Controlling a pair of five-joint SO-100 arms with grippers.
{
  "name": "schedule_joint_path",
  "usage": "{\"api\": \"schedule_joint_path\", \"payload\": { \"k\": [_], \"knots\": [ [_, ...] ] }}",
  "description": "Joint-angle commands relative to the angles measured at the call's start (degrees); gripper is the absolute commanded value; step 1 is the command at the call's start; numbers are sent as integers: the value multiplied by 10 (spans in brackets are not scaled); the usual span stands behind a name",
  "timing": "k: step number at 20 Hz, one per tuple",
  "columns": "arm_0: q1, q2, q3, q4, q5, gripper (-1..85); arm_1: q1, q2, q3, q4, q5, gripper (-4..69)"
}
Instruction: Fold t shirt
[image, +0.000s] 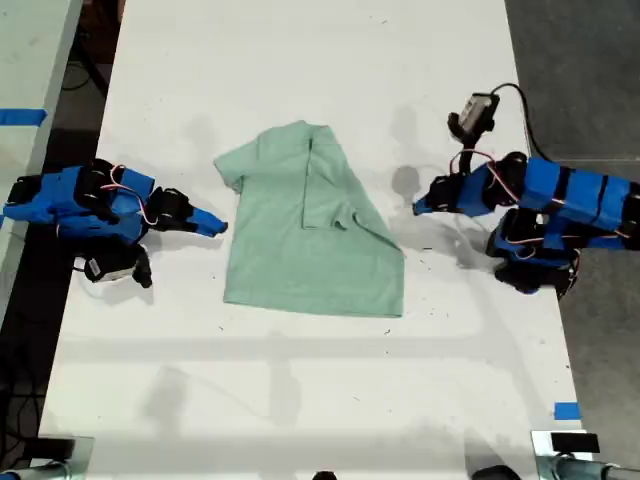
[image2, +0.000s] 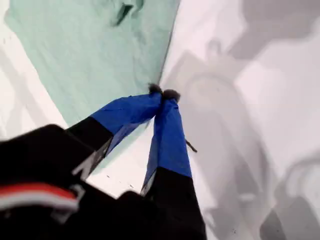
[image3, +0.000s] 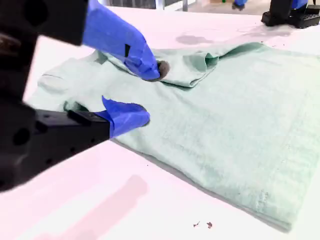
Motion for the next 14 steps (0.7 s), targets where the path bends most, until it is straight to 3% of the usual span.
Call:
{"api": "schedule_joint_path", "payload": {
  "k": [1, 2, 14],
  "knots": [
    [6, 4, 3, 1, -8, 112, -51, 341, 228, 21, 54, 19],
    [6, 4, 3, 1, -8, 112, -50, 367, 274, 46, 73, 22],
    [6, 4, 3, 1, -8, 112, -41, 367, 279, 51, 89, 22]
  ]
}}
